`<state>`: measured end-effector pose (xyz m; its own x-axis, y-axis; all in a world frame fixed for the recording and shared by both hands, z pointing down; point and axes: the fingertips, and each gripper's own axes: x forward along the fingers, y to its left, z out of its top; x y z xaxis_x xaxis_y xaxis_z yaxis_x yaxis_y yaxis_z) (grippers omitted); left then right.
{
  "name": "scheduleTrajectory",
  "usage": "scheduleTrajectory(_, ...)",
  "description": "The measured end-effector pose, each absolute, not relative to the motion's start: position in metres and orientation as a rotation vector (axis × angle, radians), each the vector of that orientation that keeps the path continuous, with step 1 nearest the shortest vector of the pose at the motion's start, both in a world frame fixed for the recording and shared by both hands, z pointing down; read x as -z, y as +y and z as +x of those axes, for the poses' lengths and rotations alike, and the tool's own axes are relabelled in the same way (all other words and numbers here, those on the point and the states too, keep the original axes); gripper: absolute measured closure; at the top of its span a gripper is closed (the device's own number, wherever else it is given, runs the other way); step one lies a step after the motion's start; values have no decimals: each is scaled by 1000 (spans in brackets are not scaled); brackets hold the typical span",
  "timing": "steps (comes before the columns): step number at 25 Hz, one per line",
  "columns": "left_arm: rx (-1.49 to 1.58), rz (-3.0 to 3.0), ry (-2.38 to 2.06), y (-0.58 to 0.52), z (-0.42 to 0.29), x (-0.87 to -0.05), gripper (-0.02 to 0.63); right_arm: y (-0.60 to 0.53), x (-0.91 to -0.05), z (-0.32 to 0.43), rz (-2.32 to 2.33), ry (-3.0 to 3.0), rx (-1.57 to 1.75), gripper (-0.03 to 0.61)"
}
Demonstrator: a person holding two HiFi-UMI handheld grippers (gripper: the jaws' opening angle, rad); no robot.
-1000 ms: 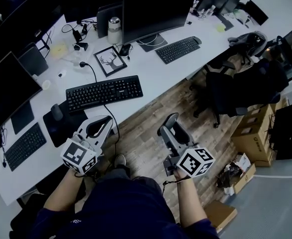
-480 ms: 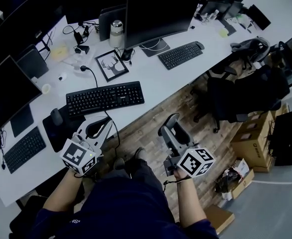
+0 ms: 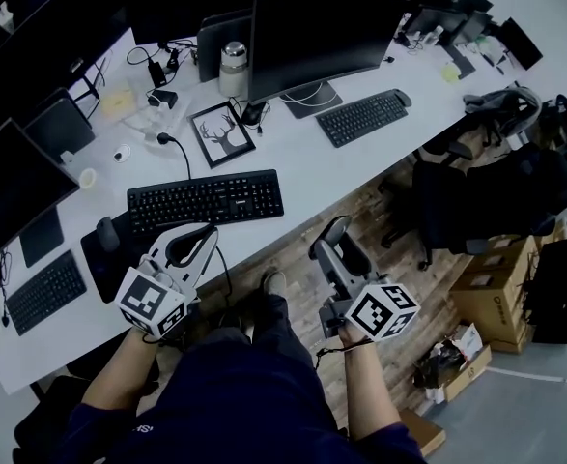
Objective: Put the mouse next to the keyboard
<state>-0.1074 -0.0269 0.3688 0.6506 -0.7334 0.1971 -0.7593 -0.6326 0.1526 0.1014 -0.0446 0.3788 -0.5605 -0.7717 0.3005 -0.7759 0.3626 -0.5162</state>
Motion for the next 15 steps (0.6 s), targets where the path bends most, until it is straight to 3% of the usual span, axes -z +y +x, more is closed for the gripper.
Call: scheduleTrajectory(15, -238, 2554, -1323, -100, -75, -385, 571, -136, -407, 128, 1313, -2591, -1057, 321)
